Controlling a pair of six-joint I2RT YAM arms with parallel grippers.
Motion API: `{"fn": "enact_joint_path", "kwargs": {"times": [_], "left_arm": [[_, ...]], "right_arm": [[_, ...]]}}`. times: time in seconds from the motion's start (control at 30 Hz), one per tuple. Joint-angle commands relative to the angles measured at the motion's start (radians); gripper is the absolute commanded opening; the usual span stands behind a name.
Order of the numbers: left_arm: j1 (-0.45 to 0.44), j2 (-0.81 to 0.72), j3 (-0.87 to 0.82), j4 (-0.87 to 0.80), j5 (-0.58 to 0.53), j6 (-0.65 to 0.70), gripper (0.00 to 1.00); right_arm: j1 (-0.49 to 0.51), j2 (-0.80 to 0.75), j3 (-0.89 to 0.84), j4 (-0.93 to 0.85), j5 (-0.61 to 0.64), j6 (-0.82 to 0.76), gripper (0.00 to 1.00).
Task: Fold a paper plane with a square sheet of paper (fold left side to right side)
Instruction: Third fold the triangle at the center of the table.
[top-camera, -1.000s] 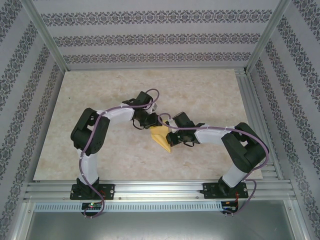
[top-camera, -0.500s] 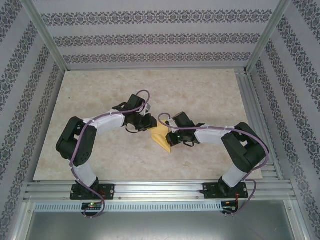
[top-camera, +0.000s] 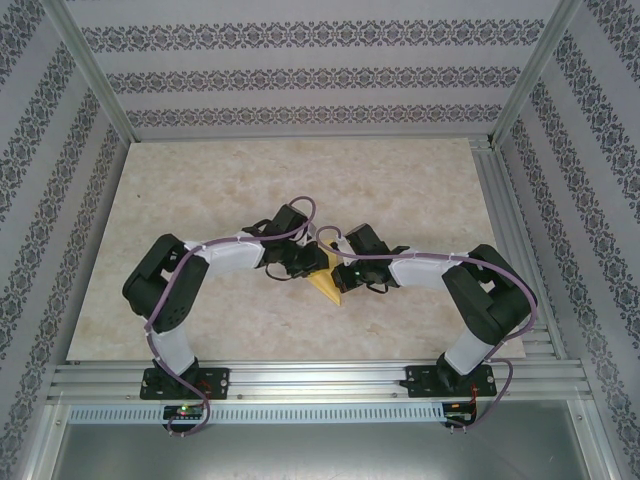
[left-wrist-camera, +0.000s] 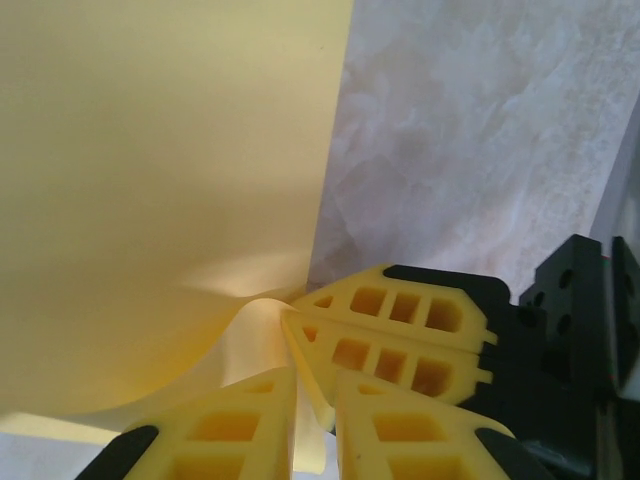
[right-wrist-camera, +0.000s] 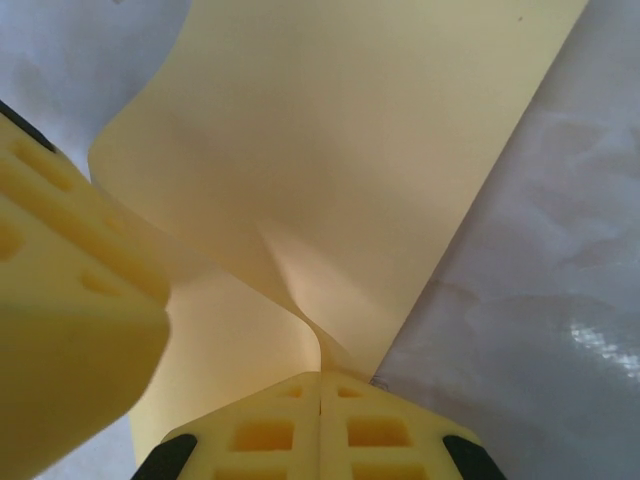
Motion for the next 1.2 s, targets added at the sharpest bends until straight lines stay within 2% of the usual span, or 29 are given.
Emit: {"fn": "enact_joint_path", "kwargs": {"times": [0.0,0.8,1.07,1.17], "left_arm": [[-0.015,0.026,0.025,0.017,-0.029,-0.018,0.19],[-0.017,0.034,-0.079,0.006,-0.079,-0.006,0.17],[-0.019,0.045,-0.105,0.004,-0.095,0.001,0.17],[-0.021,0.048,-0.120,0.000,-0.109,0.002,0.16]], "right_arm": [[0.016,0.047,-0.019,-0.057,0.014,0.002,0.00],[0.018,0.060,-0.002,-0.074,0.017,-0.005,0.00],[0.009,0.025,0.027,-0.081,-0.022,0.029,0.00],[-0.006,-0.021,0.057,-0.090,-0.053,0.072,0.09]]}}
